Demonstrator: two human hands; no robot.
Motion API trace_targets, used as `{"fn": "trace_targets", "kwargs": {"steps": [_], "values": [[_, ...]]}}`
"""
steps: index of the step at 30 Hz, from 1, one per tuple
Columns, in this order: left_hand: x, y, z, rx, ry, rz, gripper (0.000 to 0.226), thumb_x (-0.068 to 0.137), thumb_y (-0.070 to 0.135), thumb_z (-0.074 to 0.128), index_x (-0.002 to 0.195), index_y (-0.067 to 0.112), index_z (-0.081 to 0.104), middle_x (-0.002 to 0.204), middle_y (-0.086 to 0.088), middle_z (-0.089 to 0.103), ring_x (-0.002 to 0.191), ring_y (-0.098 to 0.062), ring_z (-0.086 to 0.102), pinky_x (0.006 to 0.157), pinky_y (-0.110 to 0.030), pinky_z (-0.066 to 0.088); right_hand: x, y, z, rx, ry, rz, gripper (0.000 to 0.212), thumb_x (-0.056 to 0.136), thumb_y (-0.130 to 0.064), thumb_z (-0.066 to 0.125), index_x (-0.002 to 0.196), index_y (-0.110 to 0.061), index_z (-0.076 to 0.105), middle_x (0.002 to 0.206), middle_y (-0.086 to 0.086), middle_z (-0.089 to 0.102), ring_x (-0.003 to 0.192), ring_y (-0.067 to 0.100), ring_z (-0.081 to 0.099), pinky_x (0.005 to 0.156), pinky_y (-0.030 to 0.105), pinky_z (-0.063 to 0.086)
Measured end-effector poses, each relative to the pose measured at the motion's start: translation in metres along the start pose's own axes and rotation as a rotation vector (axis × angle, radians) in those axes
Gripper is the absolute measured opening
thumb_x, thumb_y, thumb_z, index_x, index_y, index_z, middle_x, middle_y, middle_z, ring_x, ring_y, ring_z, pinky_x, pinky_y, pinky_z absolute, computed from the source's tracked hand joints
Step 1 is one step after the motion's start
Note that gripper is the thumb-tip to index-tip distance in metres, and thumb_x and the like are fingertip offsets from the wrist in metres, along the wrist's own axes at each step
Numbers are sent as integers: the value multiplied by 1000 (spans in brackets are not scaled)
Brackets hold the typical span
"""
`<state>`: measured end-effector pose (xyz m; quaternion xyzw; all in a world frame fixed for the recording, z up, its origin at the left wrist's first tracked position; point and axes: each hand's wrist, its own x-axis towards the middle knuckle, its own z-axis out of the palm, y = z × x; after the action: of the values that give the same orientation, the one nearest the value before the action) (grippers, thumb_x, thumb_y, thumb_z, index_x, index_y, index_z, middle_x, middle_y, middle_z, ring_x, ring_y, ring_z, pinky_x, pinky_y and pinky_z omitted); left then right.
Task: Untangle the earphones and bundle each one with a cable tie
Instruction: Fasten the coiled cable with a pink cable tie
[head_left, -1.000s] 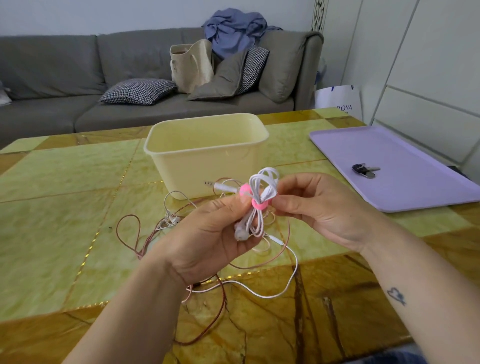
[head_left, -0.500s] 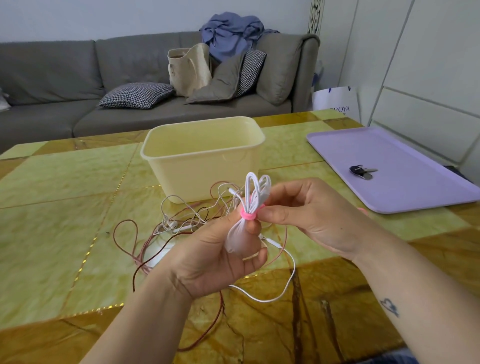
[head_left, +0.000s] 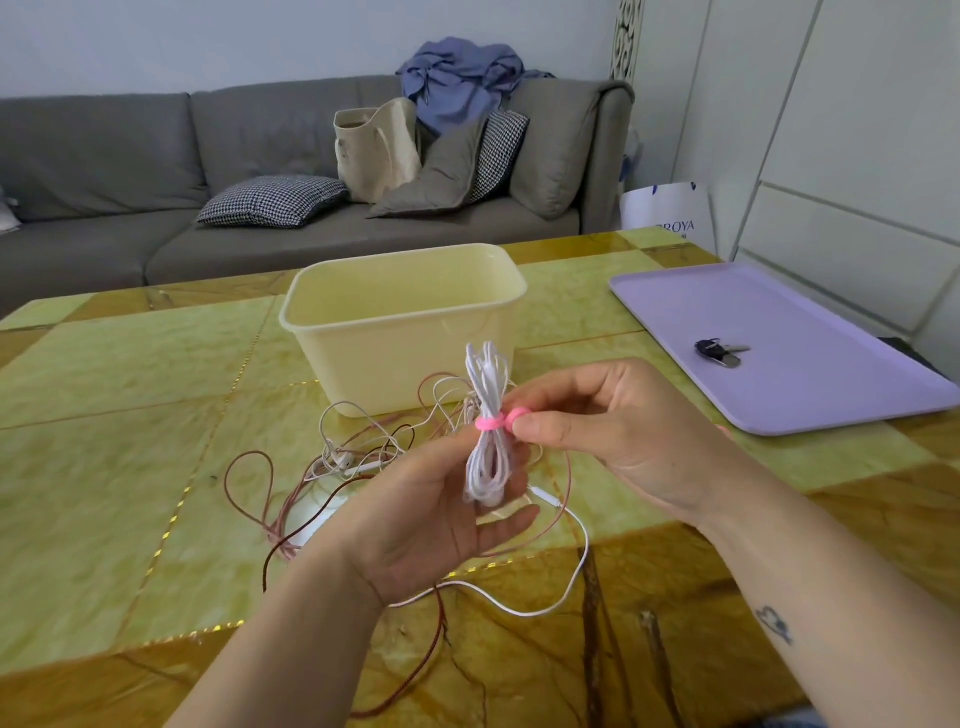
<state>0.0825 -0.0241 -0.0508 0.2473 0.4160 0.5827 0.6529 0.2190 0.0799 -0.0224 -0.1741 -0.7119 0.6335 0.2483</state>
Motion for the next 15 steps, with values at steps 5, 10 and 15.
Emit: {"fn": "trace_targets", "kwargs": {"steps": [5,10,15], "values": [[4,0,-1,287,208,246,36,79,39,52,99,16,71,99,-6,72,91,-15,66,86,-33,46,3,6,-6,-192,168,55,7,75,-15,76,82,-15,76,80,0,75,77,15,70,80,31,57],[6,-7,0,354,238,306,33,73,32,61,100,16,68,92,-2,73,85,-14,67,84,-30,48,4,9,-2,-185,159,74,9,77,-14,75,85,-12,76,80,2,75,77,14,71,74,23,57],[8,-7,1,389,294,339,35,76,36,65,101,11,69,89,-5,72,75,-18,63,70,-23,47,5,12,2,-109,163,68,8,82,-15,70,86,-13,76,79,5,75,75,14,71,70,21,55]]}}
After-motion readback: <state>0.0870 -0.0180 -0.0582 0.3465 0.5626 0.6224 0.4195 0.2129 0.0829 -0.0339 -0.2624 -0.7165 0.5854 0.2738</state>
